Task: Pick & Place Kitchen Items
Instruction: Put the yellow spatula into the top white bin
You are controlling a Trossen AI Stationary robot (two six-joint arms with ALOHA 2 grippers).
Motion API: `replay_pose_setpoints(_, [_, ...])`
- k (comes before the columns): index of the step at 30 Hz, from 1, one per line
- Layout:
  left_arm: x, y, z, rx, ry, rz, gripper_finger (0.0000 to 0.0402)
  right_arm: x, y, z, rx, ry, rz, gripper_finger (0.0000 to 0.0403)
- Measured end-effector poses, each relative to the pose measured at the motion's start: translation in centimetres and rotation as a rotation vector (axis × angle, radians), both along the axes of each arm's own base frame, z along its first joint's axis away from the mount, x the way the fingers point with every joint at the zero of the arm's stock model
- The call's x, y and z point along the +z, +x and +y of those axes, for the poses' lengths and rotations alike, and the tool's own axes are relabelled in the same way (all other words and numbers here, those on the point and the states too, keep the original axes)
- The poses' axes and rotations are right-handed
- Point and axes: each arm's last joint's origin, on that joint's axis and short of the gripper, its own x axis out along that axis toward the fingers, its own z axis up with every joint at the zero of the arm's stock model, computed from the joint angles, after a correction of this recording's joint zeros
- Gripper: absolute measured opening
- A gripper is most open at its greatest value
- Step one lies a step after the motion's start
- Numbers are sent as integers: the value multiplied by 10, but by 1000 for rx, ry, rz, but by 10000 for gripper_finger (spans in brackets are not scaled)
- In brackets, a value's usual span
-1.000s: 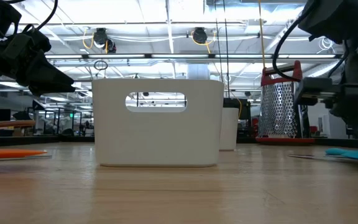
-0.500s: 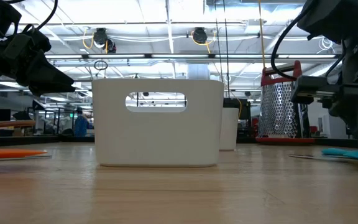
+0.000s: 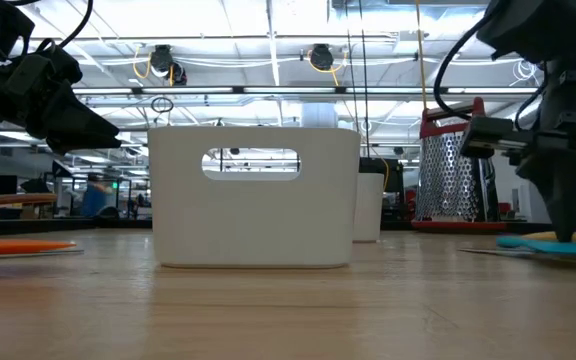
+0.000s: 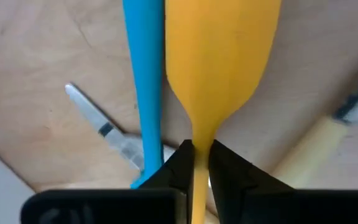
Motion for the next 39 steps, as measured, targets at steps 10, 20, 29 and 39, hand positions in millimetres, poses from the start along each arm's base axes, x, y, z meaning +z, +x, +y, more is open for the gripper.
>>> replay_pose_setpoints(10, [0, 0, 0, 0, 0, 0, 207, 18, -8, -2, 6, 43, -53, 26])
replay_pose_setpoints(20, [0, 0, 0, -1, 0, 0, 207, 51, -6, -1, 48, 77, -210, 25])
replay_pose_setpoints(29, [0, 0, 0, 0, 0, 0, 207, 72, 10, -1, 100, -100, -473, 23])
replay_pose_setpoints(39, [0, 0, 0, -1, -1, 0, 207, 95, 27, -6, 32, -455, -794, 20])
